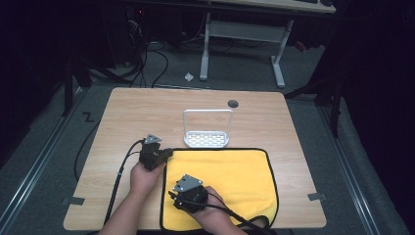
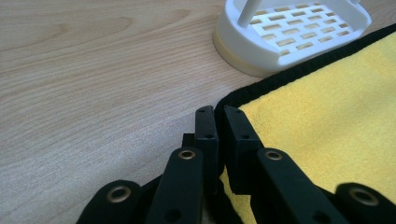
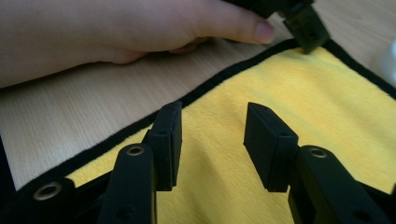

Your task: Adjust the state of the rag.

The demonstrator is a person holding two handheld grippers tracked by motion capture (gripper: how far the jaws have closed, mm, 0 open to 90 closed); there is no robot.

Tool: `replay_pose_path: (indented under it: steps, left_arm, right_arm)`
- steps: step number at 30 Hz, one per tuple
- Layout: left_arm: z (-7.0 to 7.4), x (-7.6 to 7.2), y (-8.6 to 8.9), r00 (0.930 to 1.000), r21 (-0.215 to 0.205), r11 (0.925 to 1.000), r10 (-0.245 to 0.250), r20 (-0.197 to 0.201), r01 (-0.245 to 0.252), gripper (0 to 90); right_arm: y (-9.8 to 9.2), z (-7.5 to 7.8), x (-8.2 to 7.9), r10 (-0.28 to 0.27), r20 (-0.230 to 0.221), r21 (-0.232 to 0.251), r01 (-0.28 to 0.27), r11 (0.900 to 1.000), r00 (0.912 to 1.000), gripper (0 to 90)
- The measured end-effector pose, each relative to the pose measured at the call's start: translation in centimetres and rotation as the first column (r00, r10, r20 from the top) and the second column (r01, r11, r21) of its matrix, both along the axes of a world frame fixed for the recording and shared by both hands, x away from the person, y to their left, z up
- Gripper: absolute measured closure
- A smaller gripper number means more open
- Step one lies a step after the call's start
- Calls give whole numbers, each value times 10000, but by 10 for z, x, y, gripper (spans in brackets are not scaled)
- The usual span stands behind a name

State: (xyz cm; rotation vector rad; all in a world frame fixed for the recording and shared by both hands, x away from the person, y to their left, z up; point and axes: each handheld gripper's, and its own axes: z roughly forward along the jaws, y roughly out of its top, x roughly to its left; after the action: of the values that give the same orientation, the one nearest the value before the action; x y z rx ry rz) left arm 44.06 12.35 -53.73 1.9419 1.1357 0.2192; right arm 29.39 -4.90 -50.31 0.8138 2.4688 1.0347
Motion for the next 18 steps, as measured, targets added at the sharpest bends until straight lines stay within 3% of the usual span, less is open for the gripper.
replay_pose_path:
  steps: [7, 18]
  left_arm:
    - [0, 1, 1, 10000, -85, 10000, -7, -37, 7, 844]
    - [0, 0, 0, 10000, 21, 10000, -19, 20, 19, 844]
  right_arm:
    - [17, -12, -1, 336, -276, -32, -337, 9994, 9991, 561]
    - [27, -22, -12, 685, -635, -56, -690, 9976, 9956, 542]
